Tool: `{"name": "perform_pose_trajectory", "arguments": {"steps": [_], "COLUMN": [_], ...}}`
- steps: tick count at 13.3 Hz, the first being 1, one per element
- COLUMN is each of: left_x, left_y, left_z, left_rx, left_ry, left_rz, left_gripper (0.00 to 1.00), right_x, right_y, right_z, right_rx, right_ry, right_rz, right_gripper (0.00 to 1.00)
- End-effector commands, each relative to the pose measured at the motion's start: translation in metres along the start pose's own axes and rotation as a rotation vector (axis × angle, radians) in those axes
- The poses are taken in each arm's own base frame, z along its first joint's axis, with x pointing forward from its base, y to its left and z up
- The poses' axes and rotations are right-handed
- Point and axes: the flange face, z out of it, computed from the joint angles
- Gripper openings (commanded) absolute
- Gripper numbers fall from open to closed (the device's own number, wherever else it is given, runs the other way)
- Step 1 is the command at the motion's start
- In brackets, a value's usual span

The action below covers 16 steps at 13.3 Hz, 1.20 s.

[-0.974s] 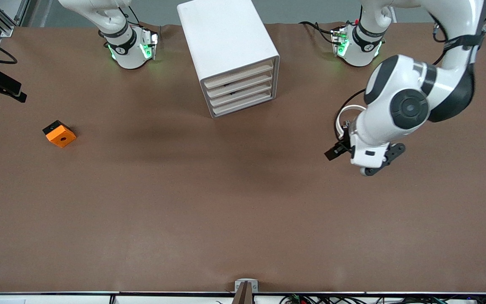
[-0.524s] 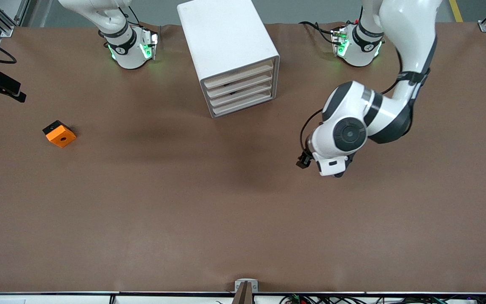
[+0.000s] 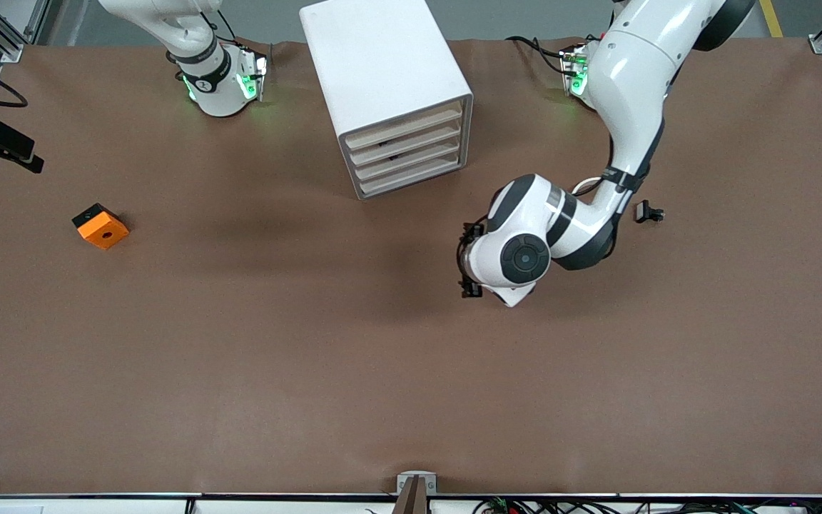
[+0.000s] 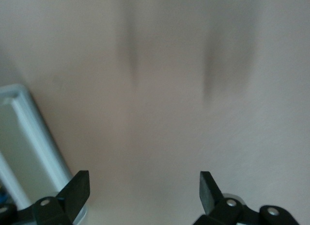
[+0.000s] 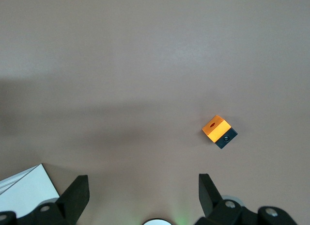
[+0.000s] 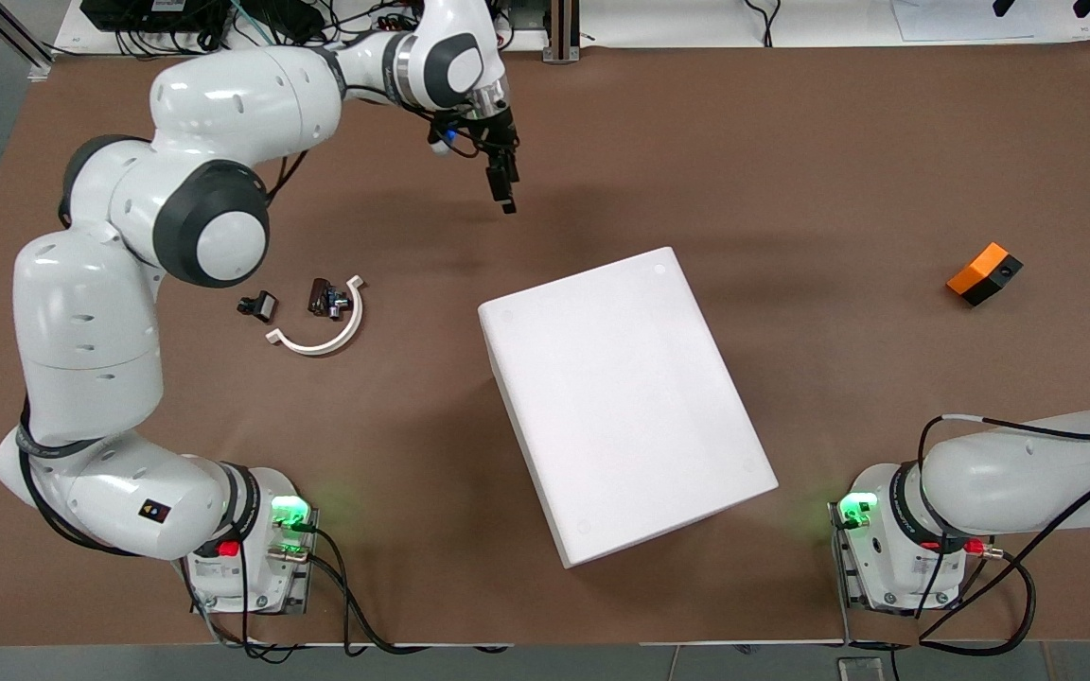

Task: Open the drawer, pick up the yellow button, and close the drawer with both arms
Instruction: 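Reach the left gripper toward the front of the white drawer cabinet, then grasp the drawer front with the left gripper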

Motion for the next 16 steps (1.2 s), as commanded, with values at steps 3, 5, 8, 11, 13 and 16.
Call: {"name": "perform_pose_trajectory", "arguments": {"steps": [3,5,8,11,13,16], "left_x": [-0.019,-0.036,-0.034,-0.033,-0.034,-0.036], "left_y": [-0.009,-0.031,-0.051,-0.066,-0.073,-0.086], "left_z": [-0.001,0.010,0.013,0.013,0.018,0.021], "left_rx": [0.130,0.207,0.353,0.514,0.598,0.718], "left_ry": [-0.183,-0.164,-0.094,-0.121,-0.117,-0.114], "left_rz": [-0.164,-0.163,-0.206,-0.224,-0.250,-0.266], "left_gripper": [1.00,1.00,1.00,1.00,1.00,1.00], "right_x": [0.000,0.000,0.000,0.000,0.000,0.001], "right_y": [0.002,0.004,0.003,0.002,0.002,0.003], "right_z": [-0.005,-0.005,-0.005,-0.005,-0.005,-0.005], "right_rx": [0.007,0.007,0.007,0.007,0.009,0.010], "right_ry": [0.000,0.000,0.000,0.000,0.000,0.002], "right_rz": [-0.003,0.000,-0.001,-0.003,-0.003,-0.002], "right_gripper": [1.00,1.00,1.00,1.00,1.00,1.00]}}
